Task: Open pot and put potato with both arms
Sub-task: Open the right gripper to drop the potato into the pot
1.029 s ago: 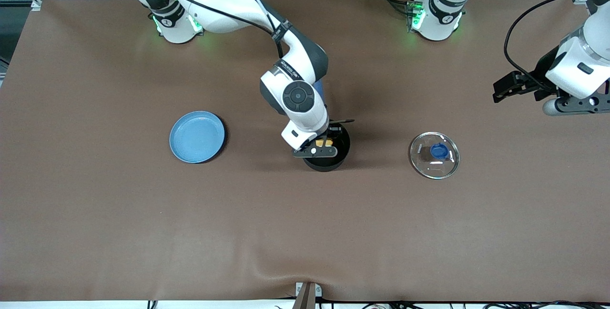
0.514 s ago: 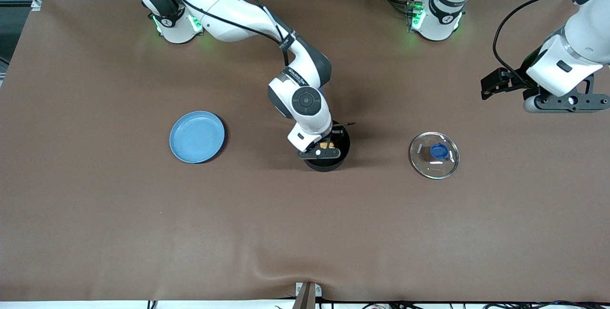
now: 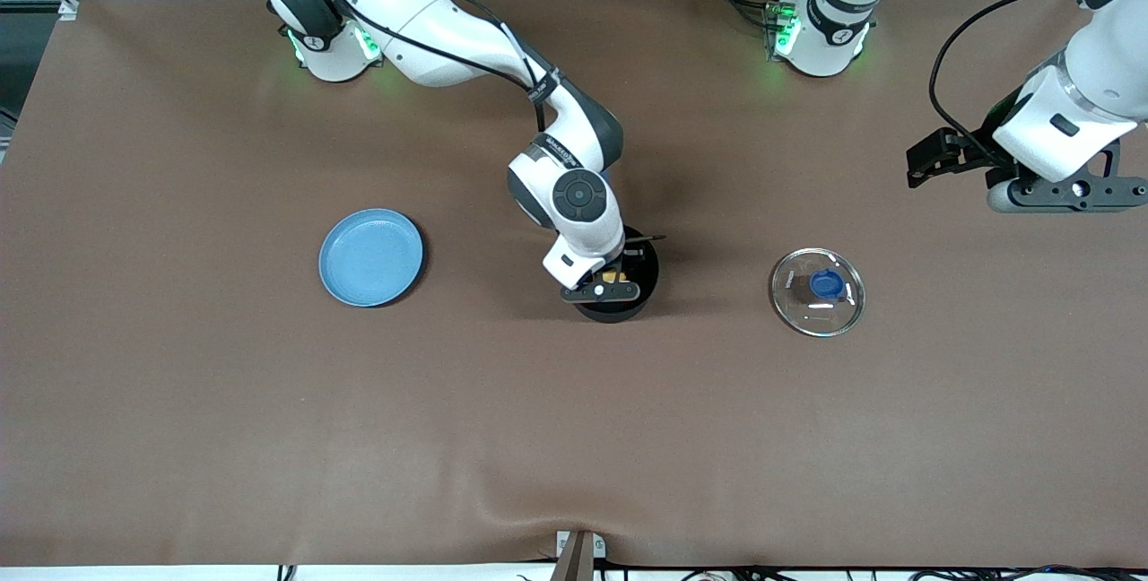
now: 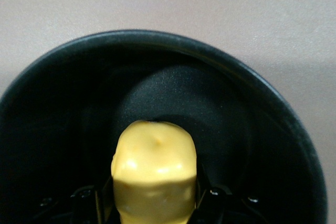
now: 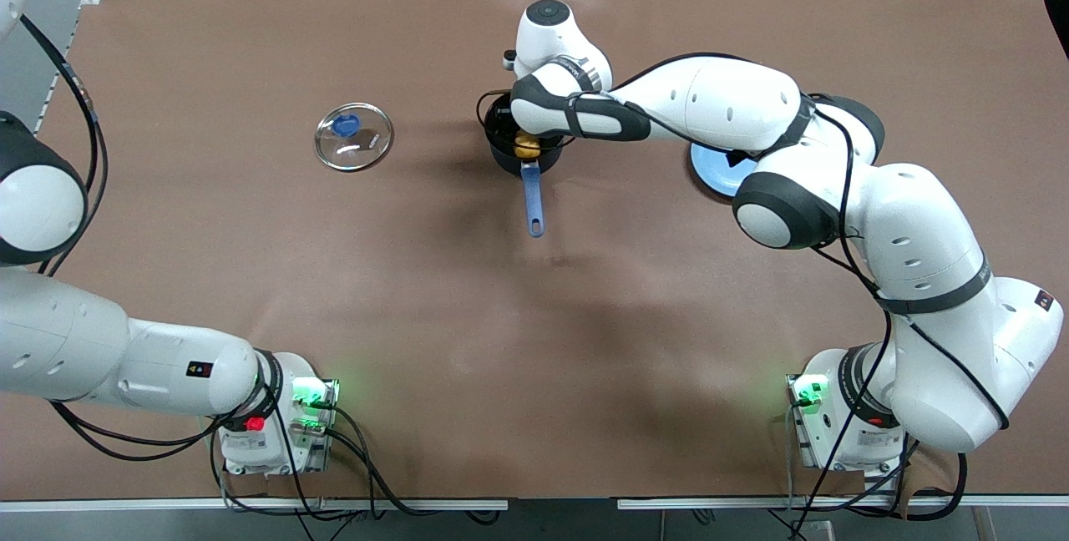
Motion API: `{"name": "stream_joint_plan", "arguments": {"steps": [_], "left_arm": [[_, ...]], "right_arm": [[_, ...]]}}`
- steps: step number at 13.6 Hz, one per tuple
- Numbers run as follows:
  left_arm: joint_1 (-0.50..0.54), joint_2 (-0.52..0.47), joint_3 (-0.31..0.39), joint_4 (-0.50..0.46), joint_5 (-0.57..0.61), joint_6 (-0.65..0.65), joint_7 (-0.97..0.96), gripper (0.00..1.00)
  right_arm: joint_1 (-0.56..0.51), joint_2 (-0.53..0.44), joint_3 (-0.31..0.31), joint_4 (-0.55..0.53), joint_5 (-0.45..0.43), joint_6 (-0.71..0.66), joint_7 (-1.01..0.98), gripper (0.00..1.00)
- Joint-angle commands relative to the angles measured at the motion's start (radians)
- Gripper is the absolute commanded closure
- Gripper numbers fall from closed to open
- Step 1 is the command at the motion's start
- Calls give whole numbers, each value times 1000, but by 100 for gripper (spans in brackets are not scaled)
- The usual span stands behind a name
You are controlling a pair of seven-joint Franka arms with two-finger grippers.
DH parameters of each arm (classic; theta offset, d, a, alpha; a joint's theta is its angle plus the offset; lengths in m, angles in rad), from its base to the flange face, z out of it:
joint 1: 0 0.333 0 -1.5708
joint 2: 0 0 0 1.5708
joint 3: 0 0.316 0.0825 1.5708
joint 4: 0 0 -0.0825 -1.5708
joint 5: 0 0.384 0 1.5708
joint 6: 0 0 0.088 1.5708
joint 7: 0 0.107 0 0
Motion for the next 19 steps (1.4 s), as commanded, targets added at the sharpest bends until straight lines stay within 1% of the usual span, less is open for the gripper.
{"name": "stream_joint_plan", "arguments": {"steps": [1,5,7,10,13,14,16,18,19], "left_arm": [[-7,-2,10,9,-12,-16,4,0],[7,2,9,13,-11,-18,16,0],[18,2,9,18,-14,-18,21,0],[18,2,9,19,-17,-18,19,0],[18,-1,9,21,-20,-16,13,0],[16,-1,9,21,-20,-18,10,0],[29,-4,10,22,-35,-16,18,0],[33,-2,10,19,-40,-13,21,0],[36,-4,10,16,-40,-15,25,0]], "right_arm": [[14,22,-7,39,-18,7,41,0],[12,-7,-6,46,-15,-8,58,0],[6,-30,-4,52,-10,-60,58,0],[-20,-102,0,95,-6,-166,66,0],[-73,-148,2,192,-6,-337,63,0],[-90,-174,-3,204,-7,-384,61,0],[-153,-242,-9,201,-21,-451,40,0],[-245,-306,-6,201,-30,-539,-79,0],[-288,-339,-6,201,-29,-556,-139,0]]}}
